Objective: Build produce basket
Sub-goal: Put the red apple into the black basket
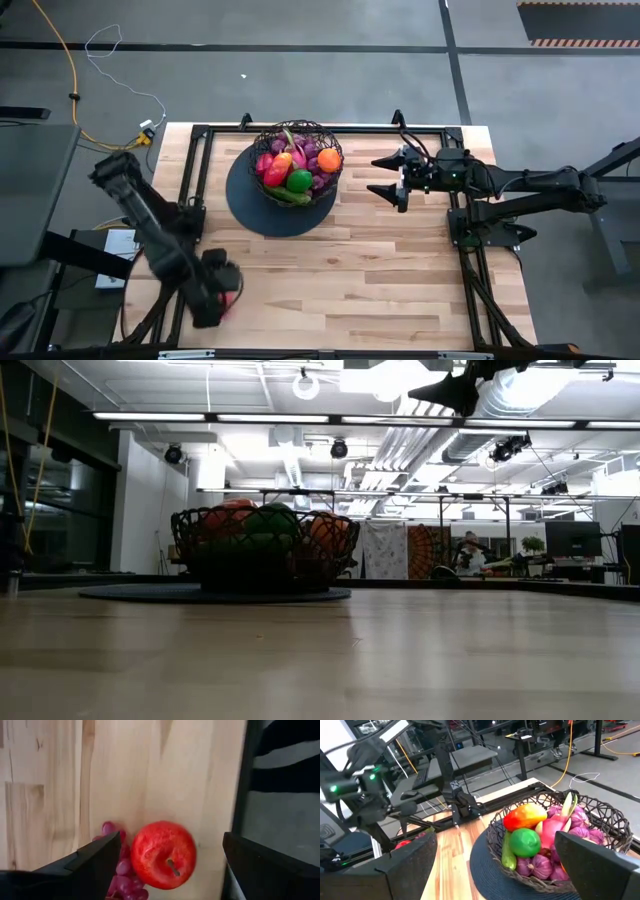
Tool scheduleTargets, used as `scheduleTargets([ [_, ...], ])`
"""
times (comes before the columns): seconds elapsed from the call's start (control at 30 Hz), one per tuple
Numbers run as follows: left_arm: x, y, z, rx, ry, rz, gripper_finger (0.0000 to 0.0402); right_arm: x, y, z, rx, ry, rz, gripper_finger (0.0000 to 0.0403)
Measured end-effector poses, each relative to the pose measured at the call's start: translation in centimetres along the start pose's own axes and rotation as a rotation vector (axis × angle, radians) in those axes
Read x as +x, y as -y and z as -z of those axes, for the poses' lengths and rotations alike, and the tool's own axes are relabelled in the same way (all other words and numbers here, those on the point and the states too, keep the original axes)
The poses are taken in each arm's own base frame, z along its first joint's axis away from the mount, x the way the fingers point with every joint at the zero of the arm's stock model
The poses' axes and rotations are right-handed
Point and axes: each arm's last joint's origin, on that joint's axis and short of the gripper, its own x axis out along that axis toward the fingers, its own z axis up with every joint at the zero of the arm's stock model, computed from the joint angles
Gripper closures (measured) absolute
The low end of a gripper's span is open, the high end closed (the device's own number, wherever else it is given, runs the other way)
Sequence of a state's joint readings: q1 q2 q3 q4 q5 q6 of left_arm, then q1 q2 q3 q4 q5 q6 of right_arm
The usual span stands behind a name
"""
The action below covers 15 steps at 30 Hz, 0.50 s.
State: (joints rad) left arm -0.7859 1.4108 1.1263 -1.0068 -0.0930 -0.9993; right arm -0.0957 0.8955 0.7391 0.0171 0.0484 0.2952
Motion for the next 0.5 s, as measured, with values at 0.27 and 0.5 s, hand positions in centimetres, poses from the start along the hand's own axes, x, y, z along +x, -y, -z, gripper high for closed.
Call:
scheduleTargets([
  [0.27, 4.4, 2.6, 2.3, -0.006, -0.114, -0.119, 0.0062, 0.0, 0.1, 0.3, -0.007, -0.031, 0.013, 0.0012],
  [0.5, 6.6, 3.4, 3.3, -0.029, -0.187, -0.181, 0.0062, 0.0, 0.1, 0.4, -0.009, -0.041, 0.017, 0.0011],
])
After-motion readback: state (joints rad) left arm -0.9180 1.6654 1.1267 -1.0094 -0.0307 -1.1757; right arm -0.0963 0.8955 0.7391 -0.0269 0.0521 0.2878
